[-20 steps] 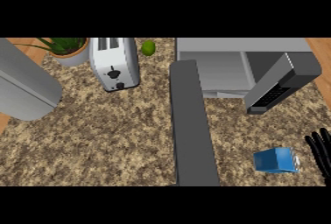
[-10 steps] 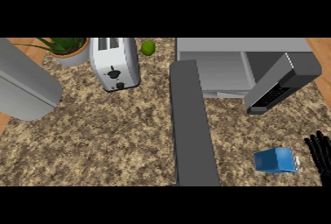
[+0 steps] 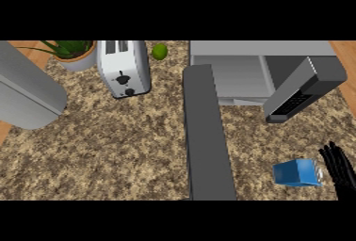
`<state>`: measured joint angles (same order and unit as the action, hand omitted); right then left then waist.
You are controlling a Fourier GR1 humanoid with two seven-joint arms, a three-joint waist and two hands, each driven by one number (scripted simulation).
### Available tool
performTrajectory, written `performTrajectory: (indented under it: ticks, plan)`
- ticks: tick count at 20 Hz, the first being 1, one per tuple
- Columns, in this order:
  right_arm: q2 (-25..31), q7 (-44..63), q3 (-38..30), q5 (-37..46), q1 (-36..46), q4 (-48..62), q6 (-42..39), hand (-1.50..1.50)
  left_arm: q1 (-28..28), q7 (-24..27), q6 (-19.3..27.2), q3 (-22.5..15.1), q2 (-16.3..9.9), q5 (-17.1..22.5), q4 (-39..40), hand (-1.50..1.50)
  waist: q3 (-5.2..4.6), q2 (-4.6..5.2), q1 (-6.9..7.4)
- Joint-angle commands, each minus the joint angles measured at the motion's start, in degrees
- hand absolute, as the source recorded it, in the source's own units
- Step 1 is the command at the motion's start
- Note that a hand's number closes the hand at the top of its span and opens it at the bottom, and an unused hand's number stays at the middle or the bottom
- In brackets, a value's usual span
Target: Pick up the milk, place it into the microwave and close the microwave
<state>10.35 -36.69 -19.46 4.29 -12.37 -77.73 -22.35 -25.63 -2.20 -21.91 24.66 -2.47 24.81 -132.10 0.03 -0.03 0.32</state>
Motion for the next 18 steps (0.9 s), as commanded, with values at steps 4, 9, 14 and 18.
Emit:
performTrajectory:
  ticks: [4, 9, 14, 18]
  plan:
    - [2.5, -9.0, -0.6, 4.6, 6.0, 14.9, 2.8, -1.5, -2.2, 1.2, -3.7, 3.7, 0.5, 3.1, 0.4, -1.5, 0.0, -0.01, 0.23]
    - [3.9, -15.2, -0.8, 6.0, 9.6, 23.2, 5.3, -1.5, 1.6, 0.5, -2.7, 2.7, 1.7, 0.1, 2.0, -1.5, 0.0, 0.03, -0.01]
    - [2.5, -17.8, 1.6, 8.5, 13.6, 30.6, 9.7, -1.5, 3.1, -3.8, -2.5, 4.5, -1.2, 4.1, 0.8, -1.5, 0.01, 0.03, 0.09]
    - [5.1, -24.1, 1.5, 8.8, 16.9, 39.4, 8.0, 1.5, 1.4, -2.5, -1.8, 2.0, 2.4, 1.0, -2.5, -1.5, 0.05, 0.07, 0.29]
